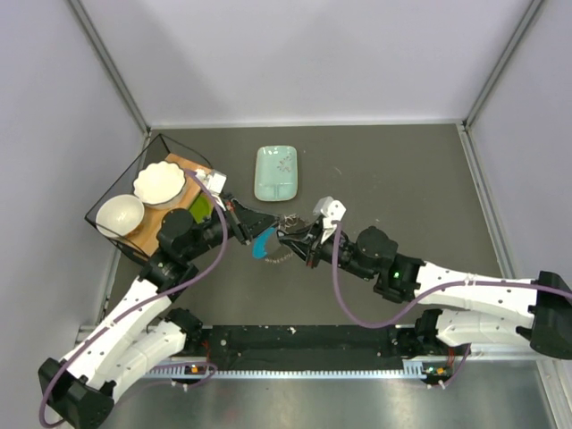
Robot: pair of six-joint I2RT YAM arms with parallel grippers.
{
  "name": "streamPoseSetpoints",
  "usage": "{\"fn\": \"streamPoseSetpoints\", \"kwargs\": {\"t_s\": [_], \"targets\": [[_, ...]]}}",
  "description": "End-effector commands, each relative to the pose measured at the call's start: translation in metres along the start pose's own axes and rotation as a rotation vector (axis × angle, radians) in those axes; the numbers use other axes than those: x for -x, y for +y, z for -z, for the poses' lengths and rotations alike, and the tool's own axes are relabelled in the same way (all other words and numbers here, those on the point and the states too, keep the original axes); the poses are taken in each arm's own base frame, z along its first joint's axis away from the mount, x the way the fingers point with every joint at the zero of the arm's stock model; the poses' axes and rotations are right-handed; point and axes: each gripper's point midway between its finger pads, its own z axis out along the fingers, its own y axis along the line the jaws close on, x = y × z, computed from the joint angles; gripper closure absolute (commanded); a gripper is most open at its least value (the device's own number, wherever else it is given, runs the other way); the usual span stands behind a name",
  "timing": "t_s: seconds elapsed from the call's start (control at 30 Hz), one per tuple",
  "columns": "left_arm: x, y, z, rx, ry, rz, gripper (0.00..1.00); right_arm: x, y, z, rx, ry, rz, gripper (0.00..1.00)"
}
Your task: Remove the keys from the keyring
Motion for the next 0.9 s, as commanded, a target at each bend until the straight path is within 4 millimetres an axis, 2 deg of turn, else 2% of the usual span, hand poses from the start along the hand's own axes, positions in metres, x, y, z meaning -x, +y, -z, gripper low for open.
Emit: {"fn": "streamPoseSetpoints", "kwargs": {"t_s": [0.0,0.2,0.53,0.63,0.87], "targets": [[0.034,-0.012,0.000,-0.034,-0.157,0.008,1.00,0.027,0.015,-0.007,0.052,-0.075,-0.057,1.00],[0.042,-0.019,0.005,-0.050,-0.196,0.038,1.00,0.021,0.015,-0.010,0.051,-0.065,-0.067,1.00],[0.043,-0.029,0.008,-0.114,-0.225,0.130,1.00,0.019,0.016,-0.012,0.057,-0.061,-0.073,1.00],[0.042,-0.023,0.007,-0.089,-0.231,0.126,1.00,0.028,0.020,-0.012,0.072,-0.081,-0.087,1.00],[0.030,0.011,0.007,0.053,-0.218,0.055,1.00,0.046,0.024,0.000,0.089,-0.119,-0.107,1.00]]}}
